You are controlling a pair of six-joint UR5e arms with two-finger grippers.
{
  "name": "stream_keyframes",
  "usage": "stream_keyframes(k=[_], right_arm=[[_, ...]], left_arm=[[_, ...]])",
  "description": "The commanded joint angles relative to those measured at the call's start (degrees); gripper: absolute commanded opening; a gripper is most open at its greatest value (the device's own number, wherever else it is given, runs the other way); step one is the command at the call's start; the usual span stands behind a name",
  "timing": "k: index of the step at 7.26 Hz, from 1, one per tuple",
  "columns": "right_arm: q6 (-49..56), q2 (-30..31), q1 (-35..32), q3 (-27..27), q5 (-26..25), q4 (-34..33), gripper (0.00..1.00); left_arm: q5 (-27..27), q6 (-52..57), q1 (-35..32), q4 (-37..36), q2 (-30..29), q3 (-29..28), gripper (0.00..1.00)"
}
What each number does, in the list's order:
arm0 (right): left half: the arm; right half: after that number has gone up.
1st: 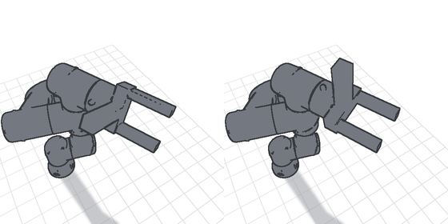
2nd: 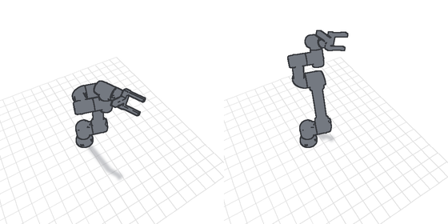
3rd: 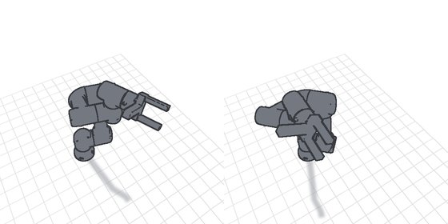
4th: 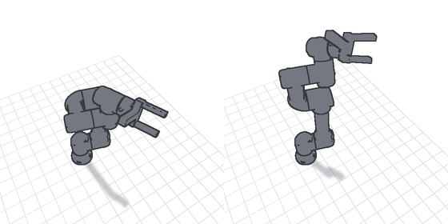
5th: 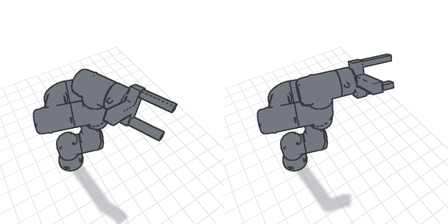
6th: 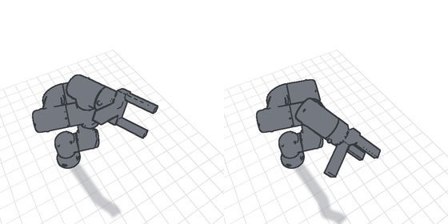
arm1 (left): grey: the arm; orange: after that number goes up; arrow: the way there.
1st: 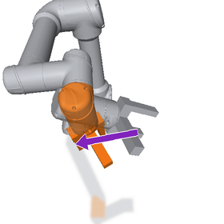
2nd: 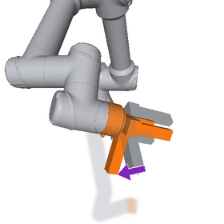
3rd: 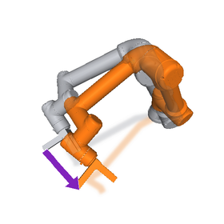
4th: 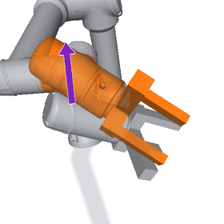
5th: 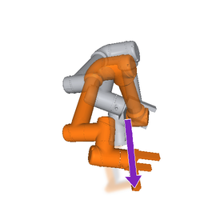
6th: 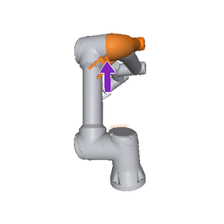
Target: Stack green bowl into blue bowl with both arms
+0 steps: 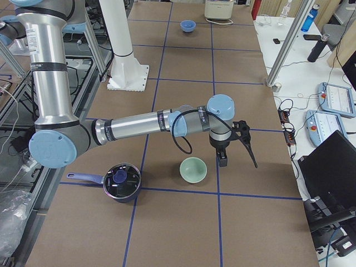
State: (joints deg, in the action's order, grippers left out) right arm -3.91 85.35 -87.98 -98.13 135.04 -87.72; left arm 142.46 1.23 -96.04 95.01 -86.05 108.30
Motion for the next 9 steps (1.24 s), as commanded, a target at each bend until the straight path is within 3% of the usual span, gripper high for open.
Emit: stream_keyframes(k=[1, 3, 6, 8, 9], right_arm=[[0.0, 0.0, 0.1, 0.2, 0.0, 0.4, 1.0], [-0.1, -0.9, 0.1, -0.6, -1.5, 1.1, 1.0], [0.6, 2.9, 0.9, 1.6, -2.2, 2.5, 1.0], [-0.1, 5.3, 3.9, 9.7, -2.2, 15.7, 1.0], [-1.5, 5.0, 7.3, 11.1, -3.3, 17.6, 1.0]], left_arm=[[0.0, 0.0, -0.1, 0.0, 0.4, 0.5, 0.98], [-0.1, 0.0, -0.3, 0.0, 1.3, 1.5, 0.98], [-2.5, -0.2, 0.2, 0.1, 3.6, 0.9, 0.98], [-3.5, -0.6, 2.2, 0.3, 3.7, 0.2, 0.98], [-3.9, -1.8, 5.6, 0.5, 3.8, -0.3, 0.98]])
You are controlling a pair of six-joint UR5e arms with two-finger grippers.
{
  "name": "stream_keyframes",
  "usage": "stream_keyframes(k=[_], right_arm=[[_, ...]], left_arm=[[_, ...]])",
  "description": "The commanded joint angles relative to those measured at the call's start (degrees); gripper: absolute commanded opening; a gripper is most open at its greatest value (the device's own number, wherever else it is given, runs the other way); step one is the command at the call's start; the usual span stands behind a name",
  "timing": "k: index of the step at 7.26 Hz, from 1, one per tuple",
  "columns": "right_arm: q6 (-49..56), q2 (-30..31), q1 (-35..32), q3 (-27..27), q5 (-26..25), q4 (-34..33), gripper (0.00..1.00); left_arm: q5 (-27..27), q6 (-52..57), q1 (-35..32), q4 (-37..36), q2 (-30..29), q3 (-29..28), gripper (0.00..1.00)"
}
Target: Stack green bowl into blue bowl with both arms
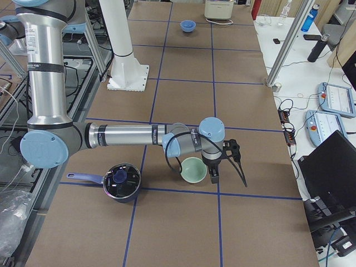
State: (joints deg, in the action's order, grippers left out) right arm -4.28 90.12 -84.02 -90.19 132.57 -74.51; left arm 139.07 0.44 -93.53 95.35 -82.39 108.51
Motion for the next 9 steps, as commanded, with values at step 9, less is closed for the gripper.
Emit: stream_keyframes(k=[9], right_arm=[[-4.0, 1.3, 7.0, 5.1, -0.1, 4.5, 1.0]], left_arm=[[-9.1, -20.2, 19.3, 30.6, -0.6, -17.4, 0.98]])
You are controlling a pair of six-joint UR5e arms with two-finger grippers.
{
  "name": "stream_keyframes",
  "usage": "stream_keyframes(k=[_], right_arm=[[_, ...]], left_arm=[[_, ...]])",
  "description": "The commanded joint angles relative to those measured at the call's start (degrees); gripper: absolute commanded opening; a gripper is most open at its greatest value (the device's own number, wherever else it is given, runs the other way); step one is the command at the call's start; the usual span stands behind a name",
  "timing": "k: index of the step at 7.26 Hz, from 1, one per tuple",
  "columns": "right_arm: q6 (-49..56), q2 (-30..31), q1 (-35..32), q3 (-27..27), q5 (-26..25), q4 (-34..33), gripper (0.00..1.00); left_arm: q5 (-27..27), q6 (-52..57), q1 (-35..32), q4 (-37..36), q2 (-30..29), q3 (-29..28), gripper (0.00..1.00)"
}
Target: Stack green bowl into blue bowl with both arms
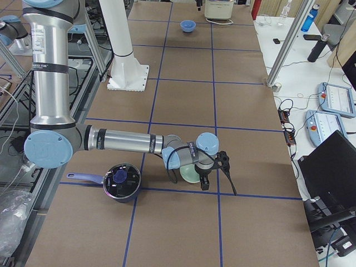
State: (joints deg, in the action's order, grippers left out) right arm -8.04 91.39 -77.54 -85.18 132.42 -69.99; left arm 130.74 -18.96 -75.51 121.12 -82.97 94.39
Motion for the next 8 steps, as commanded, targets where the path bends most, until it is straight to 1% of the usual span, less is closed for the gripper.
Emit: stream_keyframes(k=[1, 2, 3, 5, 6, 7, 8], right_arm=[[0.0, 0.0, 0.7, 0.3, 0.1, -0.1, 1.0], [0.2, -0.2, 0.7, 0.8, 0.0, -0.1, 1.0], [0.3, -0.8, 0.8, 1.9, -0.1, -0.1, 1.0], [0.2, -1.1, 1.3, 2.6, -0.3, -0.1, 1.0], [0.2, -1.1, 1.6, 2.6, -0.3, 0.0, 1.0], [0.1, -1.1, 1.7, 2.6, -0.3, -0.1, 1.0], [0.0, -1.3, 2.0, 2.6, -0.3, 0.0, 1.0]], left_arm=[[-0.8, -3.7, 2.1, 7.1, -0.1, -4.0, 0.98], [-0.8, -7.6, 4.2, 10.6, 0.0, -4.6, 0.98], [-0.9, -9.1, 5.4, 12.9, 0.2, -5.6, 0.98], [-2.1, -9.3, 7.2, 15.5, 0.7, -6.5, 0.98], [-2.1, -11.3, 7.6, 17.6, 2.2, -6.4, 0.98], [-2.2, -13.8, 8.4, 22.0, 4.2, -6.6, 0.98], [-2.2, -14.3, 9.3, 23.2, 4.8, -6.6, 0.98]])
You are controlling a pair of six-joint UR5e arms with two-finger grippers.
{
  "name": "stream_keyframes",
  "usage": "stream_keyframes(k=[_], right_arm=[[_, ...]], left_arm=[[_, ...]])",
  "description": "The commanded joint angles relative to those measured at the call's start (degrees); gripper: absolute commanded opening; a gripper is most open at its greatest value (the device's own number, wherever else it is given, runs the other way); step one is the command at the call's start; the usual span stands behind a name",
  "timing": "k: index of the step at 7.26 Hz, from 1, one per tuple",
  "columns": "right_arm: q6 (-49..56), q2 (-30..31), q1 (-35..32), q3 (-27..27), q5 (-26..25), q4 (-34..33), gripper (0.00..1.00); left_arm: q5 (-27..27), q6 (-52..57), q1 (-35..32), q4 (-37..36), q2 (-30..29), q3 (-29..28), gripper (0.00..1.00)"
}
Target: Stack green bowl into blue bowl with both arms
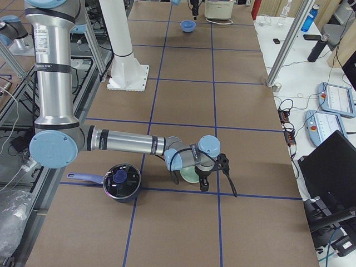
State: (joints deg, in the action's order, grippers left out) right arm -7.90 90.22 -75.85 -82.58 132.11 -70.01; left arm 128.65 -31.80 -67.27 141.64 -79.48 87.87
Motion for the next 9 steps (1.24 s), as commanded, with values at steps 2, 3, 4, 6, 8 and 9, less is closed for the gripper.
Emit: stream_keyframes(k=[2, 3, 4, 6, 8, 9], right_arm=[[-0.2, -2.6, 0.5, 2.7, -0.1, 0.0, 1.0], [-0.1, -2.9, 0.7, 3.4, -0.1, 0.2, 1.0], [-0.3, -2.9, 1.1, 4.3, -0.1, 1.6, 1.0], [-0.4, -2.9, 1.8, 5.6, 0.0, 2.9, 1.0], [-0.5, -2.9, 1.9, 5.6, 0.1, 2.9, 1.0], [-0.5, -2.9, 1.9, 5.6, 0.1, 2.9, 1.0]], left_arm=[[-1.7, -4.1, 3.7, 4.0, 1.4, -0.2, 0.98], [-3.2, -5.6, 5.3, 5.2, 1.9, -0.2, 0.98], [-3.3, -5.8, 6.0, 5.5, 2.0, -0.2, 0.98], [-3.6, -5.7, 6.0, 5.5, 2.2, -0.7, 0.98], [-4.4, -5.5, 6.1, 5.6, 2.5, -1.0, 0.98], [-4.8, -5.5, 6.4, 5.6, 2.6, -1.2, 0.98]])
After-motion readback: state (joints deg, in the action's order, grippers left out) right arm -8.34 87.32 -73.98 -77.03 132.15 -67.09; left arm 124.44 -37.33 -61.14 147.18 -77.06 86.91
